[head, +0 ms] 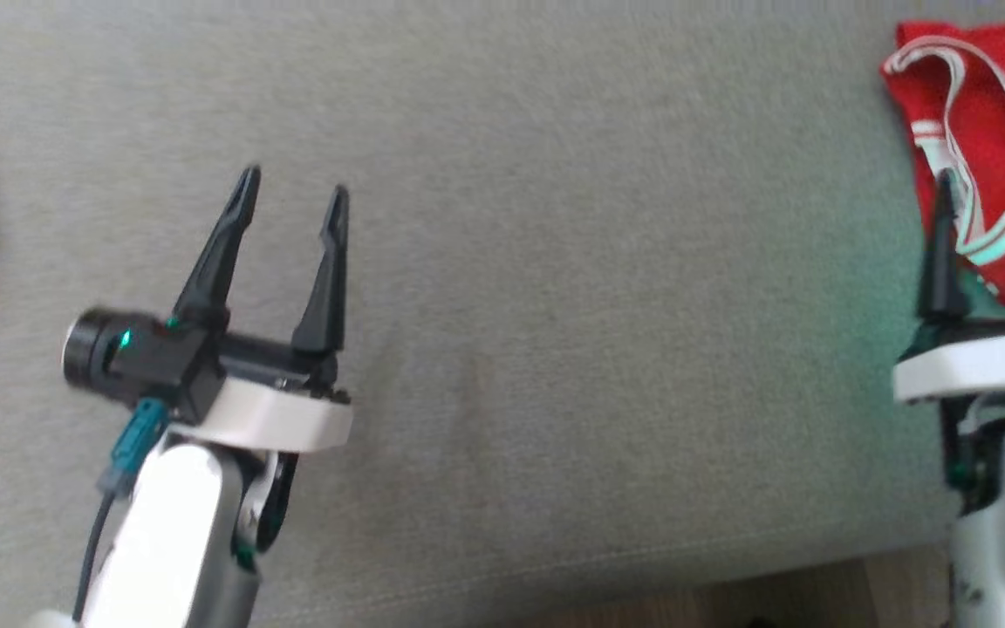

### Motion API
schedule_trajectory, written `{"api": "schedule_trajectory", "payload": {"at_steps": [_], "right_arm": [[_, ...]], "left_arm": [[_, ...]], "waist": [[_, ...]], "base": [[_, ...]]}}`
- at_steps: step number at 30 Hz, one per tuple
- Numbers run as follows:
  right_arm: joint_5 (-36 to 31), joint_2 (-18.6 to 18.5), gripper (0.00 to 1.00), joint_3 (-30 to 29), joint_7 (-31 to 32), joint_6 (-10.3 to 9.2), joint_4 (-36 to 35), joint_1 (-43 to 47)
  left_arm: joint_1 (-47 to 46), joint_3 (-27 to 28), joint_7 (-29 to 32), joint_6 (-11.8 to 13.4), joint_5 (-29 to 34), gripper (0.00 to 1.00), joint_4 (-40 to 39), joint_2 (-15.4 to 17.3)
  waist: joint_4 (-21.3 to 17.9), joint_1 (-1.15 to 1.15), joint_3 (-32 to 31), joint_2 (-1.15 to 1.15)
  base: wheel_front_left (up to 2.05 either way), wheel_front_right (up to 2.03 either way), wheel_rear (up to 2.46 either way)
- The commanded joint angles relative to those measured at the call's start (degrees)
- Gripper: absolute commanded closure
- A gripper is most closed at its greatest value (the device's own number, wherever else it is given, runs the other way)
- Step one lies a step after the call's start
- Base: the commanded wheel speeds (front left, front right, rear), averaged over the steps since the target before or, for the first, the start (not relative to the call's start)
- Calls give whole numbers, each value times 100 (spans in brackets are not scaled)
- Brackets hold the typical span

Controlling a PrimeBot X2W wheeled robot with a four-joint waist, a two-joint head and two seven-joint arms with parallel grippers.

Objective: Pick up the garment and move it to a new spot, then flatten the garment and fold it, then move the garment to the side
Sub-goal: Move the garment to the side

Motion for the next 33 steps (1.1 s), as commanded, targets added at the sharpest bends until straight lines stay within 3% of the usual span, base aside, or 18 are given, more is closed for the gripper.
{"api": "schedule_trajectory", "payload": {"at_steps": [1,12,33], "right_arm": [[85,-9,0,269,45,-5,-316,108],[423,105,0,1049,269,-5,-710,655],[661,134,0,1026,554,-5,-1038,1390]], "left_arm": [[68,277,-31,94,-32,0,-146,44],[774,644,-34,300,-212,0,44,70],[1228,714,-34,301,-234,0,342,110]], "waist": [[296,0,-340,0],[780,0,-1080,0],[826,0,-1709,0]], "base": [[0,0,0],[0,0,0],[0,0,0]]}}
